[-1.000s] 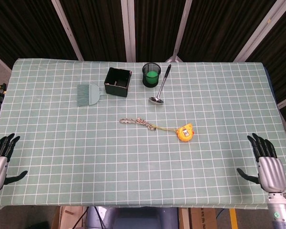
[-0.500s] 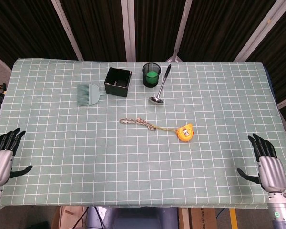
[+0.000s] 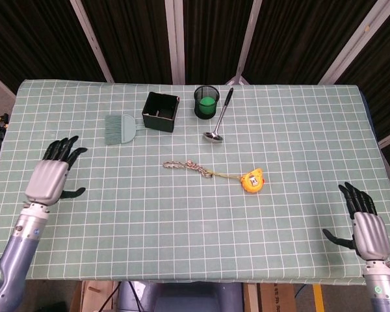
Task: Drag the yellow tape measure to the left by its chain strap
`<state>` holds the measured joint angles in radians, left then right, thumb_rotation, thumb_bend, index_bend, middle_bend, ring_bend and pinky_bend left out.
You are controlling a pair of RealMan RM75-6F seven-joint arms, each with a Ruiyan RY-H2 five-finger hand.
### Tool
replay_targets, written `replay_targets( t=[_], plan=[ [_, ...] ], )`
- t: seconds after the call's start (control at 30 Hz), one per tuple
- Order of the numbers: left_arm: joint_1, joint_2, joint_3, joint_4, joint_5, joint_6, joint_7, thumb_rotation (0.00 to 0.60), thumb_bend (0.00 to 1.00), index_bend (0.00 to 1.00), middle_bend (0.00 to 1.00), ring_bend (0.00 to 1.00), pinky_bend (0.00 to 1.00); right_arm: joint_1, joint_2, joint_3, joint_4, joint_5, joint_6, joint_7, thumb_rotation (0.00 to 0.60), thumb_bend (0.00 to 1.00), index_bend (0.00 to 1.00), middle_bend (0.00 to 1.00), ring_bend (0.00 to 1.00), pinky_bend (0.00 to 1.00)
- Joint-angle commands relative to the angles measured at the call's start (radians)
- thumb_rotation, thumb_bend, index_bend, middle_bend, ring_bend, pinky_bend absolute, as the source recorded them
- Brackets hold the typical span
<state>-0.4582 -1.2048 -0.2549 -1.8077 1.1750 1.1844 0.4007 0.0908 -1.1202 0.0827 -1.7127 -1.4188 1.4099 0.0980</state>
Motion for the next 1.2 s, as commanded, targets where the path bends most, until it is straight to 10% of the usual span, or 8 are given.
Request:
replay_targets(
  t=[0.03, 0.47, 1.2],
  plan=[
    [-0.118, -0.094, -0.071, 0.059, -0.139, -0.092, 0.089, 0.600, 0.21, 0.30, 0.00, 0.00, 0.00, 0.001, 0.003, 0.001, -0.003, 0.005, -0.004, 0.008, 0.600, 0.19, 0.00, 0.00, 0.00, 0.00],
    [-0.394, -0.393, -0.099, 0.320, -0.438, -0.154, 0.303, 0.600, 0.32, 0.43, 0.00, 0.00, 0.00, 0.002, 0.018, 0.005, -0.019, 0.022, -0.025, 0.050, 0.600, 0.19, 0.00, 0.00, 0.00, 0.00],
    [-0.544, -0.599, -0.085, 0.564, -0.543, -0.172, 0.372, 0.600, 0.43, 0.48, 0.01, 0.00, 0.00, 0.005, 0.031, 0.009, -0.032, 0.044, -0.047, 0.085, 0.600, 0.19, 0.00, 0.00, 0.00, 0.00]
  ],
)
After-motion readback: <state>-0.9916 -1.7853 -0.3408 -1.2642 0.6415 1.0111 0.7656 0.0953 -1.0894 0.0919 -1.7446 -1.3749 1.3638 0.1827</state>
